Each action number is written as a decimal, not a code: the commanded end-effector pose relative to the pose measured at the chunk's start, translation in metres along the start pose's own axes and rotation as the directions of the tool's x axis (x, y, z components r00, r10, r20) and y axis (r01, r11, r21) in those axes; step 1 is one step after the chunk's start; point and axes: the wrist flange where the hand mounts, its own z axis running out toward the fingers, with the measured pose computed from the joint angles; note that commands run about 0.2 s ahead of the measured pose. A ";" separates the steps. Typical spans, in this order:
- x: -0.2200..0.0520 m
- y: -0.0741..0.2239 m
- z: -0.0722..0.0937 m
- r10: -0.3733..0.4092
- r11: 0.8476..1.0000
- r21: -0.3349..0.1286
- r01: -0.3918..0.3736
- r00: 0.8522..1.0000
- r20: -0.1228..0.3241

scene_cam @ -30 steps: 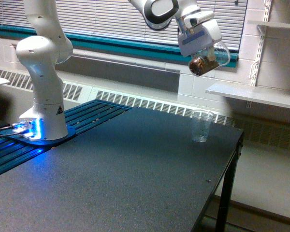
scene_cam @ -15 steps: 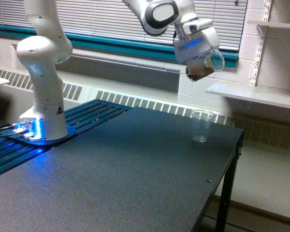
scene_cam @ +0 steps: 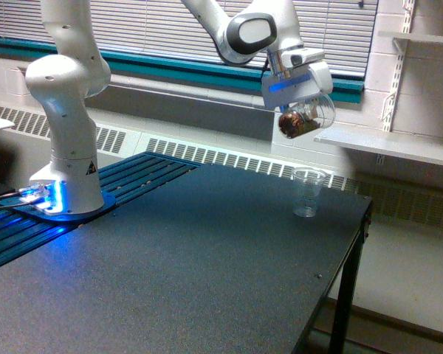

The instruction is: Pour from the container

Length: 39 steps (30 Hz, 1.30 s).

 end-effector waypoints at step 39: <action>-0.001 -0.060 0.044 -0.098 0.984 -0.131 0.119 0.983 0.152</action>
